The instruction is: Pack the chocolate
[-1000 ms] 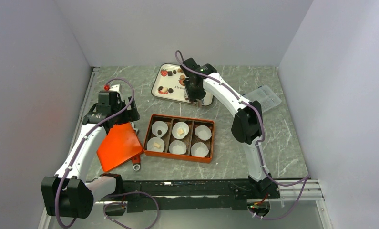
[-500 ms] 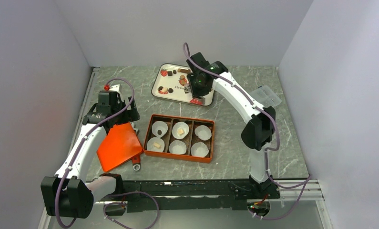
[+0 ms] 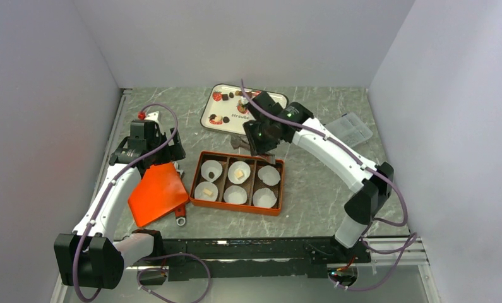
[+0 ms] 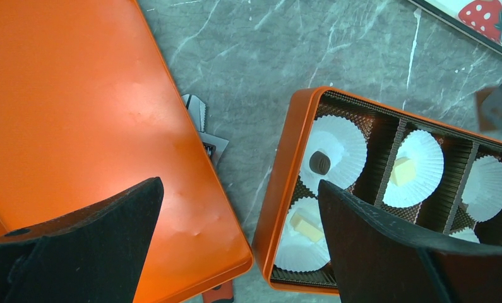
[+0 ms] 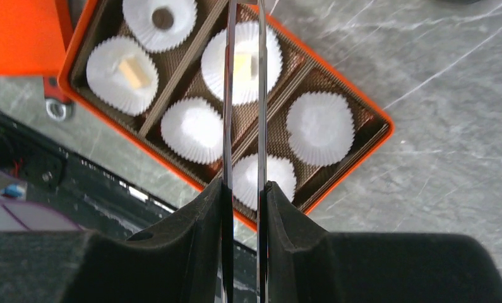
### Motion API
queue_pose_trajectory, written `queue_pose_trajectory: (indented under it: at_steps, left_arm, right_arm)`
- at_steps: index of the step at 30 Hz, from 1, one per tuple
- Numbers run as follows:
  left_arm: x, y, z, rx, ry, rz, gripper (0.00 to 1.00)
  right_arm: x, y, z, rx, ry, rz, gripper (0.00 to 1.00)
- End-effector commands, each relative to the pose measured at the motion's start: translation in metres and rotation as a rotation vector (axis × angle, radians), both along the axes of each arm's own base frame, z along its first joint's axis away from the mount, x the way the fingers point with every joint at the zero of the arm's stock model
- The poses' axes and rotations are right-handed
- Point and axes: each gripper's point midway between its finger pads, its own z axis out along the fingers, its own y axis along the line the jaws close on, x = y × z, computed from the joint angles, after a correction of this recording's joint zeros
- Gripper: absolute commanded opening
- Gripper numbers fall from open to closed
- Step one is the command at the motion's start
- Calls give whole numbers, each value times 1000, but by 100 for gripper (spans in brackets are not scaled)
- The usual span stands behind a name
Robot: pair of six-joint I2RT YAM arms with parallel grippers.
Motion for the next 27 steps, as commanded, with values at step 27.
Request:
queue_pose_trajectory:
  at_steps: [27]
  left_arm:
    - [6, -2, 9, -20, -42, -6, 99]
  right_arm:
    - [-130, -7, -27, -62, 188, 279, 27]
